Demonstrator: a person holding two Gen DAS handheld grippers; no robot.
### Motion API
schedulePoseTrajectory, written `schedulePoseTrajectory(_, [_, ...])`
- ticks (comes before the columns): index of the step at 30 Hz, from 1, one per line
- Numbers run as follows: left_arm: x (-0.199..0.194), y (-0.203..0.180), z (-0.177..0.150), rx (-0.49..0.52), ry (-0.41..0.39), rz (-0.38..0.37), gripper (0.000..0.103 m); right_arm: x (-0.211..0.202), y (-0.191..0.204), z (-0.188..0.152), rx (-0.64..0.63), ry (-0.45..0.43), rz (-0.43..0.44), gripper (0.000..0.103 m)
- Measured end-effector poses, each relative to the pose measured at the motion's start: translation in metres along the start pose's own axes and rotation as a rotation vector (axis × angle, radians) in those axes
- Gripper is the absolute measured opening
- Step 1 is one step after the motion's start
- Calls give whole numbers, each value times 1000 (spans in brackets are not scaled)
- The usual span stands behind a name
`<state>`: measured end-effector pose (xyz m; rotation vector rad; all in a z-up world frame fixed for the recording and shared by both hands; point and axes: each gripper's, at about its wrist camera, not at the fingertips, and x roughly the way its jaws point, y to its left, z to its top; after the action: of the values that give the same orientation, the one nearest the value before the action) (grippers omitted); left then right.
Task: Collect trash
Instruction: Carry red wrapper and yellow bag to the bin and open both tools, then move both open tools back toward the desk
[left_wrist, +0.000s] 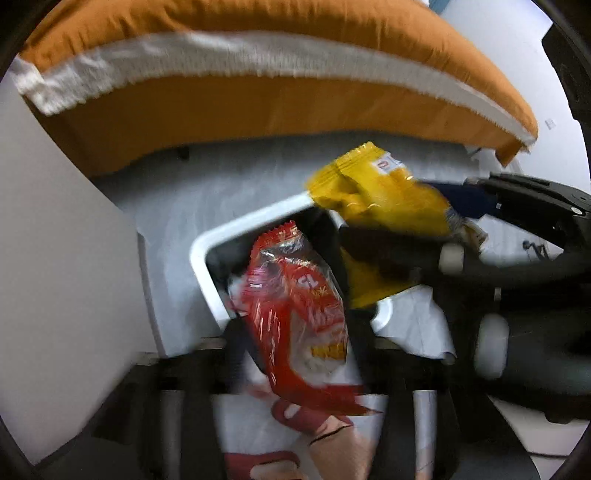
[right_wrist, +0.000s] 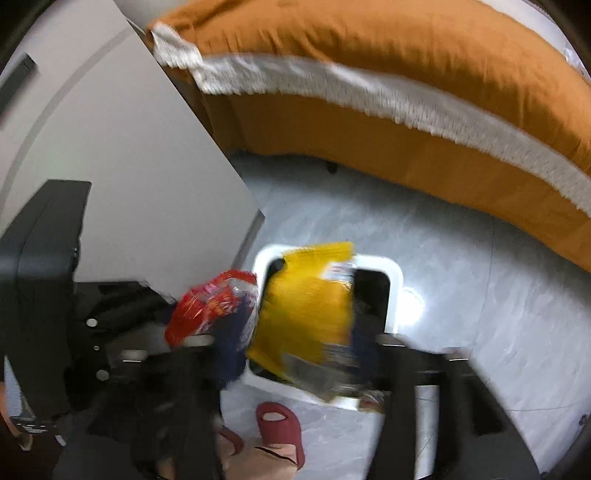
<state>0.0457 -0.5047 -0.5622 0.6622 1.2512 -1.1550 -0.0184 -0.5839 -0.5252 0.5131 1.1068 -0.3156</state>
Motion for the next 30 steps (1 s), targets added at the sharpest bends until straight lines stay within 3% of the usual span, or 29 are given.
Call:
schedulePoseTrajectory(1, [9, 2, -2, 1, 5, -6, 98, 16, -4, -4, -3, 30, 0, 87])
schedulePoseTrajectory(3, [22, 4, -5, 9, 15, -3, 98, 33, -9, -11, -9, 52, -25, 88])
schedulePoseTrajectory(5, [32, 4, -9, 18, 30, 10, 98, 42, -12, -16, -1, 72, -36, 97])
schedulePoseTrajectory(14, [22, 10, -21, 7, 22, 13, 98, 30, -10, -25, 13, 29, -74, 98])
schedulePoseTrajectory(24, [-35, 4, -2, 2, -41, 17, 98, -40, 4, -13, 6, -45, -119, 98])
schedulePoseTrajectory(30, [-98, -2, 9, -7, -108, 26, 98, -109, 6, -5, 15, -115, -141, 98])
